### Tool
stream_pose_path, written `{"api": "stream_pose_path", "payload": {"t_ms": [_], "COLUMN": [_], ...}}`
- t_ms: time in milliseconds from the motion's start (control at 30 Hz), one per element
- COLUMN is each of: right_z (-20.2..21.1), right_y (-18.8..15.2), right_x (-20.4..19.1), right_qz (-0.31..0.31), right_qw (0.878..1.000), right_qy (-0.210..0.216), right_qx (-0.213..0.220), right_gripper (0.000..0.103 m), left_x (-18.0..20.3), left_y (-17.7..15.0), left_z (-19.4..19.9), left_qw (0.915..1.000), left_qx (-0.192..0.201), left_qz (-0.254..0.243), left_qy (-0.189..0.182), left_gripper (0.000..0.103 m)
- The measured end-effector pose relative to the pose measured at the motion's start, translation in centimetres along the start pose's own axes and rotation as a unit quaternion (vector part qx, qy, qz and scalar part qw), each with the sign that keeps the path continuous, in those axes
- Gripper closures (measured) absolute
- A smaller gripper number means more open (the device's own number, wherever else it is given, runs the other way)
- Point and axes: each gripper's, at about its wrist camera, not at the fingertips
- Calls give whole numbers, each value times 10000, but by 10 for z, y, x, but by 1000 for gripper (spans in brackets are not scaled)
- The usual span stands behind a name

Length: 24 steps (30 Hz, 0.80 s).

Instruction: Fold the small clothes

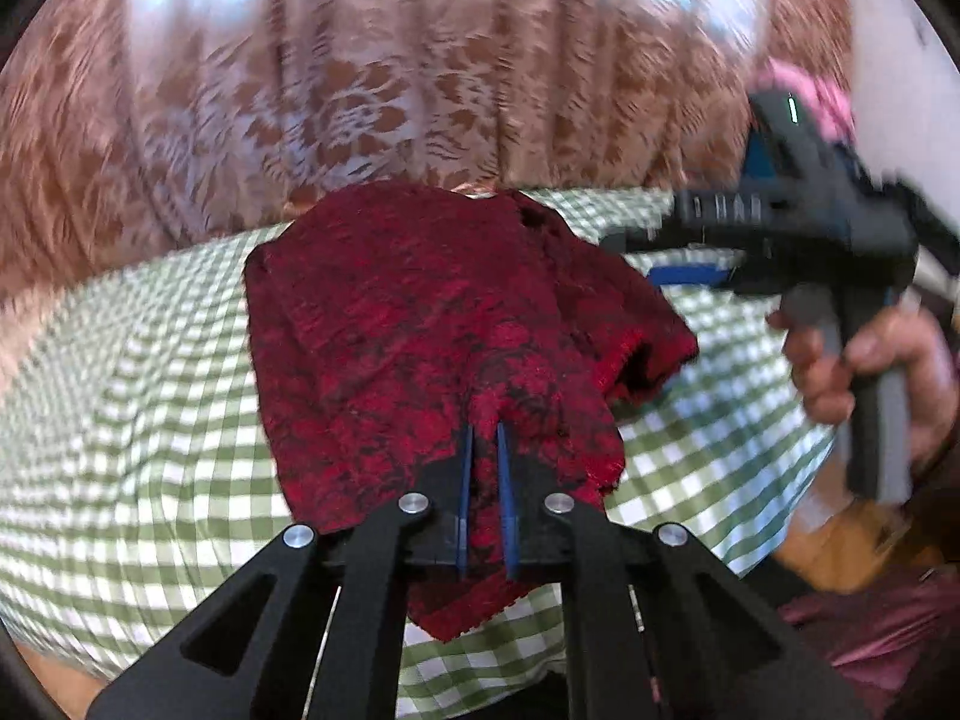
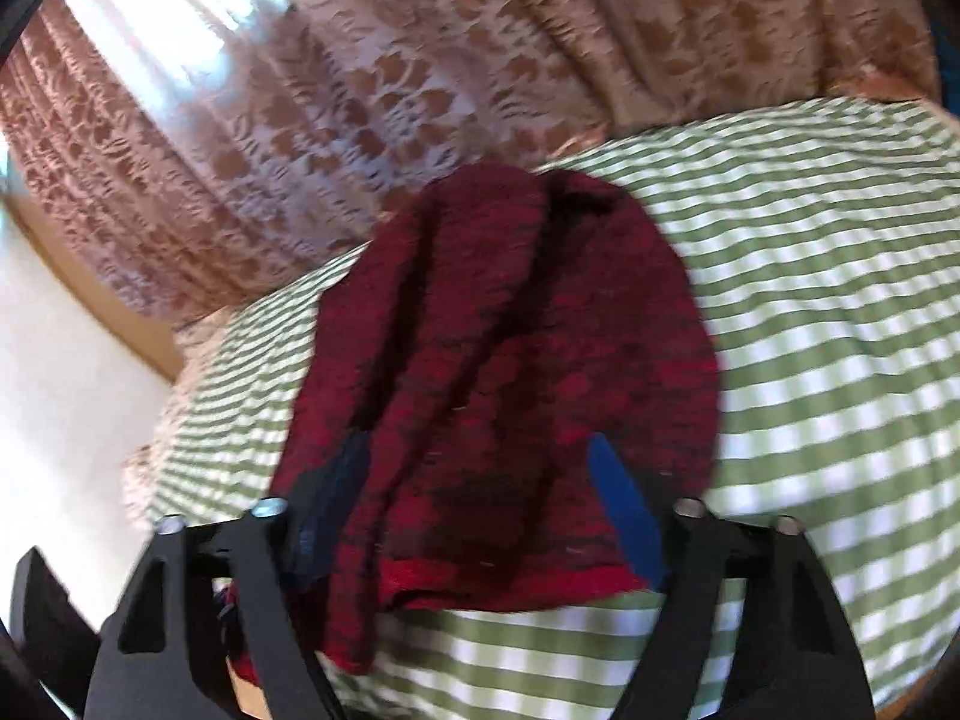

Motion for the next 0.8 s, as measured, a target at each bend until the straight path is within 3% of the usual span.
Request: {"api": "stream_pose_path", "payload": {"t_ms": [67, 200, 300, 400, 467, 633, 667, 733, 800], "right_z": [-13, -43, -64, -79, -78, -51, -43, -34, -28], "right_y": [5, 10, 16, 22, 27, 47, 55, 67, 79], "right_x": [-9, -23, -40, -50, -56, -65, -61, -52, -37], "right_qz": [98, 170, 463, 696, 919, 1239, 1168, 1145, 1040], "right_qw": [9995, 9965, 9945, 9916, 9902, 9898, 9912, 9927, 9943], "right_qy": [194, 458, 352, 207, 139, 230, 291, 161, -79], "right_qx": [-216, -676, -866, -1069, -1041, -666, -556, -346, -224], "right_gripper": [47, 49, 55, 75, 81, 88, 88, 93, 94], "left_x": [-19, -73, -122, -173, -204, -283, -302, -328, -351], "left_y": [7, 25, 33, 39, 42, 57, 61, 65, 72], "left_z": [9, 21, 23, 19, 15, -6, -13, -19, -20], "left_qw": [9987, 9884, 9747, 9593, 9477, 9189, 9092, 8912, 8678], "left_qx": [144, 462, 669, 813, 855, 767, 688, 595, 555], "left_qz": [452, 1432, 2132, 2696, 3045, 3614, 3730, 4000, 4077], "left_qy": [-169, -231, -102, 223, 431, 1382, 1718, 2054, 2787], "left_gripper": [97, 97, 98, 98, 99, 101, 102, 103, 103]}}
Point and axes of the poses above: each gripper's, at about its wrist camera, not at the fingertips, and z roughly against the way its jaws point, x to its right, y to its top, and after that the axes turned 5 degrees about z, right-handed
